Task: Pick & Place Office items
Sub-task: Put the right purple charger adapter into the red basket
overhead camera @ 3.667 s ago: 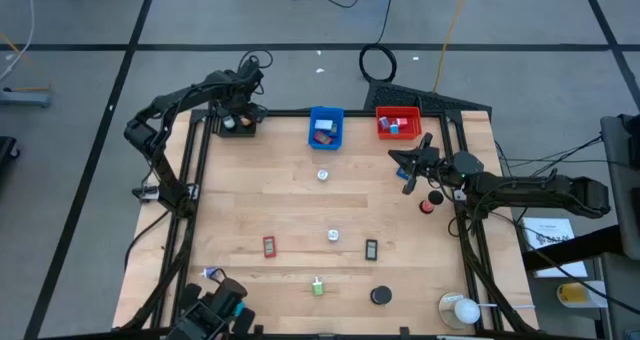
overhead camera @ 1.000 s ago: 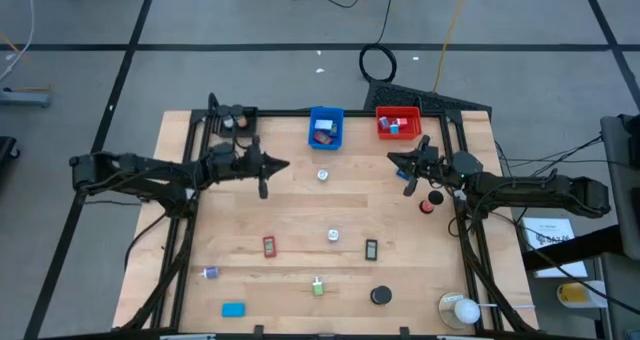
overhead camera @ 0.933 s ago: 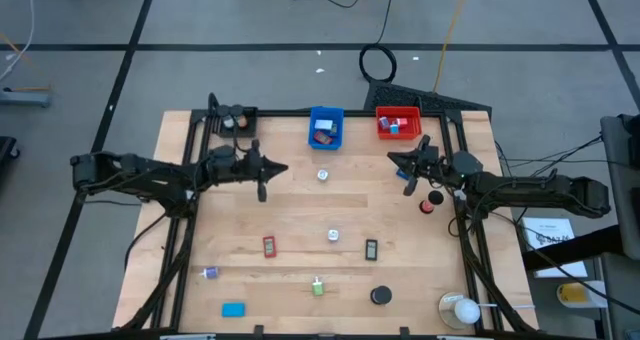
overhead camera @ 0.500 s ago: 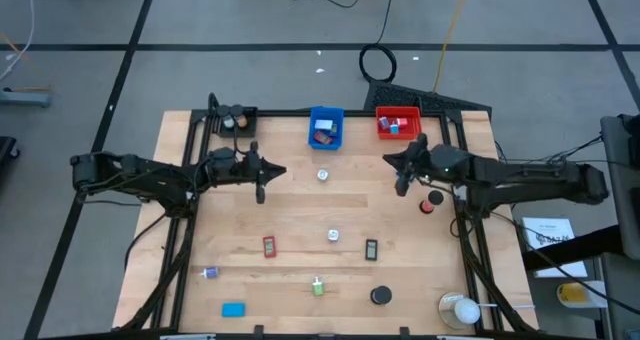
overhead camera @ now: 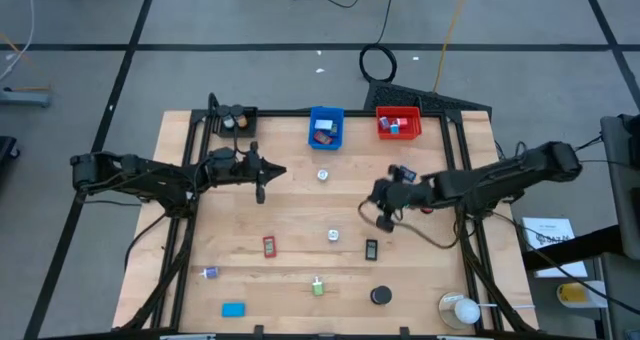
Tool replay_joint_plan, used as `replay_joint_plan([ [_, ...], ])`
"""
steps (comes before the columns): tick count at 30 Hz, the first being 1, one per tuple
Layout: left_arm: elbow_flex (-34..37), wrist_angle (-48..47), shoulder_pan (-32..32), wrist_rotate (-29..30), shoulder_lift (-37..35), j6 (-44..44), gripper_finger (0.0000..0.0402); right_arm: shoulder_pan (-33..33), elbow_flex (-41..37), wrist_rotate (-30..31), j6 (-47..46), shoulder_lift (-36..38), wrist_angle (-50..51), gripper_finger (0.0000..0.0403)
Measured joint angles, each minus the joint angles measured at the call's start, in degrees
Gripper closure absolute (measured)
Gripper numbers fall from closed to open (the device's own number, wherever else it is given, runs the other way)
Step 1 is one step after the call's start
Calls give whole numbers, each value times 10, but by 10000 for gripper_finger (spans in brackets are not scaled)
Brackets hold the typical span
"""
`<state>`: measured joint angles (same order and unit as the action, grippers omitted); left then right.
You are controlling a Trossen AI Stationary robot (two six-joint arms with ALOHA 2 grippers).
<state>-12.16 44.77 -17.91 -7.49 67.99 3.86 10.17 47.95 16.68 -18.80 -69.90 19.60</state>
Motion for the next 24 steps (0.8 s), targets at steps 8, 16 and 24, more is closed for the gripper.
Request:
replay_joint_plan([
  [8,0,0,0,0,0,0,364,74,66,-5,-1,-108,-19,296],
  [16,0,0,0,0,0,2,364,111,136,-6,0,-198,-20,223],
  [24,0,2,0,1,0,23,364,112,152,-48,-12,-208,-15,198],
])
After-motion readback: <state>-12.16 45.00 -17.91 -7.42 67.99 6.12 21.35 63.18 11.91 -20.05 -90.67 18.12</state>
